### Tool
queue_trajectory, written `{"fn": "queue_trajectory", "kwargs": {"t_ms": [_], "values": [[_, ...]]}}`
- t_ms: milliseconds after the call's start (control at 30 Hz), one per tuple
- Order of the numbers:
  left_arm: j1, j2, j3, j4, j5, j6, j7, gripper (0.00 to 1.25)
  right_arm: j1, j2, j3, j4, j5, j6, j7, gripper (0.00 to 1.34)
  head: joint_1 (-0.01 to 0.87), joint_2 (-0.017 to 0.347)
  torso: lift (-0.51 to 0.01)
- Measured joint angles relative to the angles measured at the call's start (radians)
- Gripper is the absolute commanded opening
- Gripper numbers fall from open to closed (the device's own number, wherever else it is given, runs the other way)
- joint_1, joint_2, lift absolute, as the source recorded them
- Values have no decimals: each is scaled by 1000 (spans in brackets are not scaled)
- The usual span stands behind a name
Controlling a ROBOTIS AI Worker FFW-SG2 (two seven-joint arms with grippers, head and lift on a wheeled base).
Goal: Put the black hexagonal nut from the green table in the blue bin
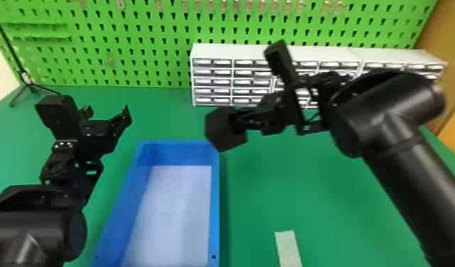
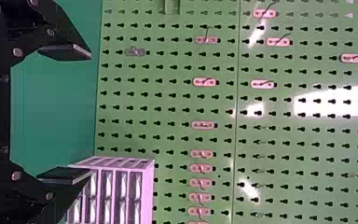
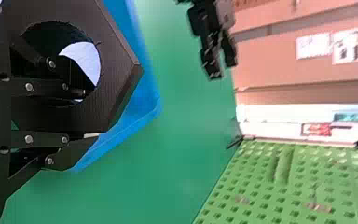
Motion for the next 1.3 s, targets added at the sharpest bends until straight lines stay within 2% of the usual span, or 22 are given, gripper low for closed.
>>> {"fn": "queue_trajectory", "kwargs": {"t_ms": [167,333,867,1300], "values": [[-2,0,0,0,0,0,0,873,-10,46,42,27,-48,-39,-18,321,686,28,-96],[-3,0,0,0,0,0,0,873,-15,70,81,48,-76,-66,-35,321,686,28,-96],[1,0,4,0,1,1,0,871,-48,79,322,118,-122,-143,-133,319,686,28,-96],[2,0,5,0,5,2,0,871,-69,76,441,148,-88,-157,-166,319,686,28,-96]]}}
